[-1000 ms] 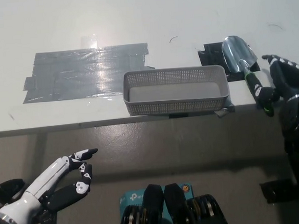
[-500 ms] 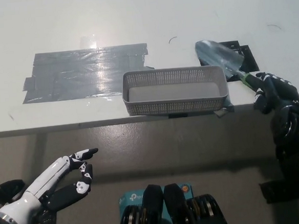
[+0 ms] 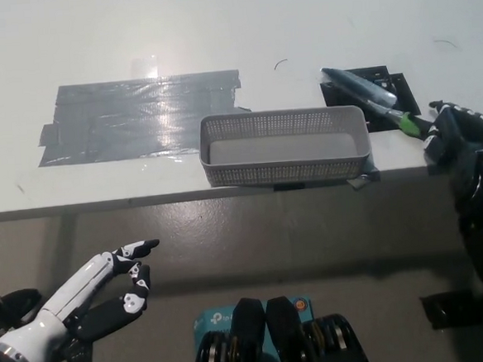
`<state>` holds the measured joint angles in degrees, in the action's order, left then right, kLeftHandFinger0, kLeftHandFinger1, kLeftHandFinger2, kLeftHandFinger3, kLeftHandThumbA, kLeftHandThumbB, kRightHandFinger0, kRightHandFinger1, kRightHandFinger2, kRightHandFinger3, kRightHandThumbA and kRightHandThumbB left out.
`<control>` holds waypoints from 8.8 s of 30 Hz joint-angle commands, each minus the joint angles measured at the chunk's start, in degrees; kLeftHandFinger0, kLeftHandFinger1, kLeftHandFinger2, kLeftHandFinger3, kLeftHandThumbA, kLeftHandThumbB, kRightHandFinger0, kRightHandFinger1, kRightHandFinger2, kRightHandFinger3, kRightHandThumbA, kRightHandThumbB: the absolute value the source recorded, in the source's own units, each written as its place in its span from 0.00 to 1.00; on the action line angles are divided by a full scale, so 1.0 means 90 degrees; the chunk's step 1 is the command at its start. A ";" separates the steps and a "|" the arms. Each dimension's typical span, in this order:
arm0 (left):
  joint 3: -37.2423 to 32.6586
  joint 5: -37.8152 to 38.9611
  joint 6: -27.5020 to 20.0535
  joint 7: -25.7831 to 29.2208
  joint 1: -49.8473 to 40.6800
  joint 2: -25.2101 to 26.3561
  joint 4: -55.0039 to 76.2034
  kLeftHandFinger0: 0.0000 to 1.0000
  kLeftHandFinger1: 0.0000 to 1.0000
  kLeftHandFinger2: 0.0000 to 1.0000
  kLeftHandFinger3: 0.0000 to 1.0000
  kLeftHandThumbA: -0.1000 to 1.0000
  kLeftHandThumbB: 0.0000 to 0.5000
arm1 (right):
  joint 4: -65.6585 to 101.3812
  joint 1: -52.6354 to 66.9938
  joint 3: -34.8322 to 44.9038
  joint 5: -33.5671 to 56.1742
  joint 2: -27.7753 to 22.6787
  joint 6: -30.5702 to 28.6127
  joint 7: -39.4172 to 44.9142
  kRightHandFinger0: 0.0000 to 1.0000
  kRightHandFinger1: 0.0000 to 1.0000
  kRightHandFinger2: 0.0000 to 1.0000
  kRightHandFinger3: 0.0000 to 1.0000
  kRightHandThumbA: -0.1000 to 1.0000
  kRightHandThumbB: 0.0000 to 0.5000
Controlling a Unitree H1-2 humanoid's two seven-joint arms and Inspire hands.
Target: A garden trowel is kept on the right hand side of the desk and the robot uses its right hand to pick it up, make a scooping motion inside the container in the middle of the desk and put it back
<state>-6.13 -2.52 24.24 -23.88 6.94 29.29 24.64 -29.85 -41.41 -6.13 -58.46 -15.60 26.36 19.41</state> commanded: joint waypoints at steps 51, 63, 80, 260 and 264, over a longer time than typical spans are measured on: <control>0.0121 0.0042 -0.0156 -0.0137 0.0299 0.0135 0.0130 1.00 1.00 1.00 1.00 1.00 0.38 | 0.0258 -0.0982 -0.1138 -0.0059 -0.0324 0.0063 0.1691 1.00 1.00 1.00 1.00 1.00 1.00; 0.0152 0.0143 -0.0036 -0.0176 0.0347 0.0113 0.0123 1.00 1.00 1.00 1.00 1.00 0.46 | -0.0072 -0.0805 -0.0570 -0.0109 0.0029 0.0063 0.1587 1.00 1.00 1.00 1.00 1.00 0.98; 0.0100 0.0015 -0.0192 -0.0162 0.0353 0.0138 0.0090 1.00 1.00 1.00 1.00 1.00 0.48 | -0.0867 -0.0864 0.0051 -0.0116 0.0172 0.0063 0.1049 1.00 1.00 1.00 1.00 0.95 0.18; -0.0298 -0.0328 0.0288 -0.0578 0.0143 0.0606 0.0714 1.00 1.00 1.00 1.00 1.00 0.63 | 0.1302 -0.3459 -0.4058 -0.0201 -0.2900 -0.5120 0.3296 0.05 0.10 0.20 0.68 0.24 0.00; -0.0351 -0.0411 0.0298 -0.0599 0.0204 0.0623 0.0764 1.00 1.00 0.98 1.00 1.00 0.62 | 0.1385 -0.3471 -0.3981 -0.0218 -0.2648 -0.5241 0.3283 0.00 0.05 0.17 0.47 0.27 0.00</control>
<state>-8.89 -5.32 25.83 -27.98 7.15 33.02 29.71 -19.14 -68.24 -44.20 -57.86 -40.00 -22.91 45.97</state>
